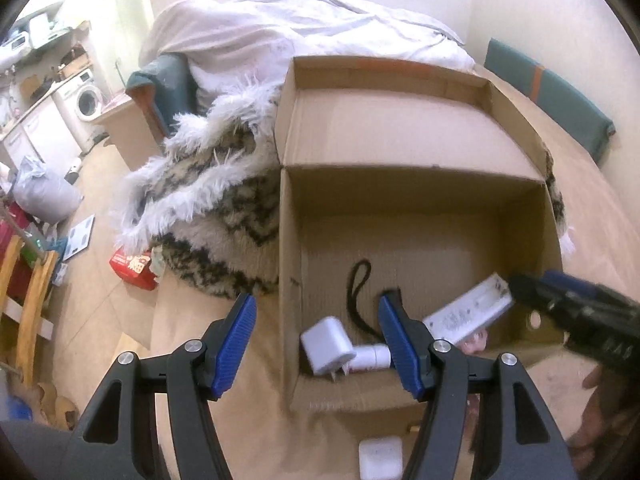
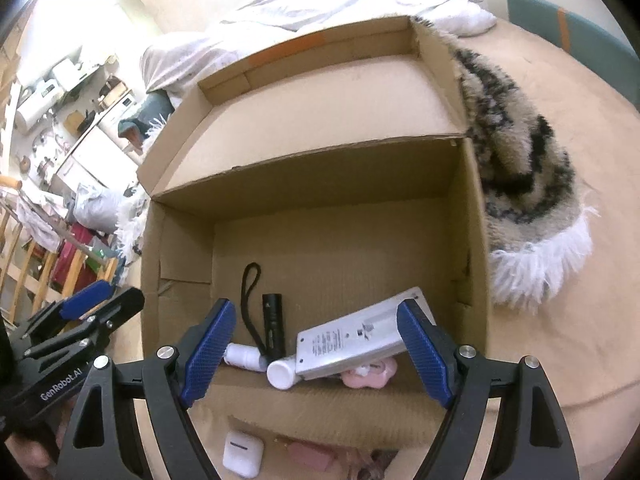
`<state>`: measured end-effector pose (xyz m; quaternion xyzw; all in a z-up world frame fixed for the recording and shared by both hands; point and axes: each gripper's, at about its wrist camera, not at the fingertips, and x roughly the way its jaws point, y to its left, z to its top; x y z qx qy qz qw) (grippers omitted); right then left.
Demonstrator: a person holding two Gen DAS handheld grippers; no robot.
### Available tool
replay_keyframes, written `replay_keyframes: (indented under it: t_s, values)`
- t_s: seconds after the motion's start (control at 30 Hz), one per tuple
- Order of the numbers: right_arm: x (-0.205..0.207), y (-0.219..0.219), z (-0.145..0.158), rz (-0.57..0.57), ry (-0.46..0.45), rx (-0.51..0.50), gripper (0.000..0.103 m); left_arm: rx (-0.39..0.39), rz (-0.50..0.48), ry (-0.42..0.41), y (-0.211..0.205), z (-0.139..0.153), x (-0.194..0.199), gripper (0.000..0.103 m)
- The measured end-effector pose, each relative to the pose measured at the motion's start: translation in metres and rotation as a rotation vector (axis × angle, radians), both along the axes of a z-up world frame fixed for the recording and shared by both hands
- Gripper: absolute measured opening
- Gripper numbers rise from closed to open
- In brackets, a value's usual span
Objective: Organize rigid objects
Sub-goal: 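Withdraw both tools from the box toward the remaining items, then grasp the white earbuds case with the left tool while the right tool grasps the pink cylinder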
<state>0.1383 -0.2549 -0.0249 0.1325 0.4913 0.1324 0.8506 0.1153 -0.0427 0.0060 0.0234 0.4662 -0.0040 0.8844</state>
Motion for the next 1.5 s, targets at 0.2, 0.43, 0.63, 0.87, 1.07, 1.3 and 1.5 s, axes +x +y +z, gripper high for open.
replay_keyframes:
  t_s: [0.2, 0.43, 0.63, 0.87, 1.07, 1.3, 1.5]
  values:
    - [-0.022, -0.007, 0.007, -0.016, -0.003, 0.013, 0.088, -0.017, 0.023, 0.011, 0.008, -0.001, -0.019, 0.061]
    - [-0.051, 0.005, -0.001, 0.008, 0.035, -0.004, 0.088, -0.056, 0.052, 0.051, 0.017, -0.007, -0.038, 0.061]
    - [-0.07, 0.009, -0.008, 0.015, 0.058, -0.008, 0.088, -0.025, 0.035, 0.086, 0.016, -0.032, -0.05, 0.061]
    - [-0.08, -0.007, -0.017, -0.032, 0.086, -0.054, 0.088, -0.054, 0.044, 0.16, 0.021, -0.061, -0.057, 0.061]
    - [-0.075, -0.018, -0.027, -0.085, 0.126, -0.03, 0.088, -0.149, 0.084, 0.262, 0.028, -0.087, -0.05, 0.061]
    - [-0.069, -0.012, -0.037, -0.071, 0.158, -0.039, 0.088, -0.232, 0.06, 0.378, 0.016, -0.11, -0.052, 0.061]
    - [-0.066, -0.007, -0.045, -0.055, 0.186, -0.041, 0.088, -0.2, -0.072, 0.455, -0.023, -0.13, -0.061, 0.058]
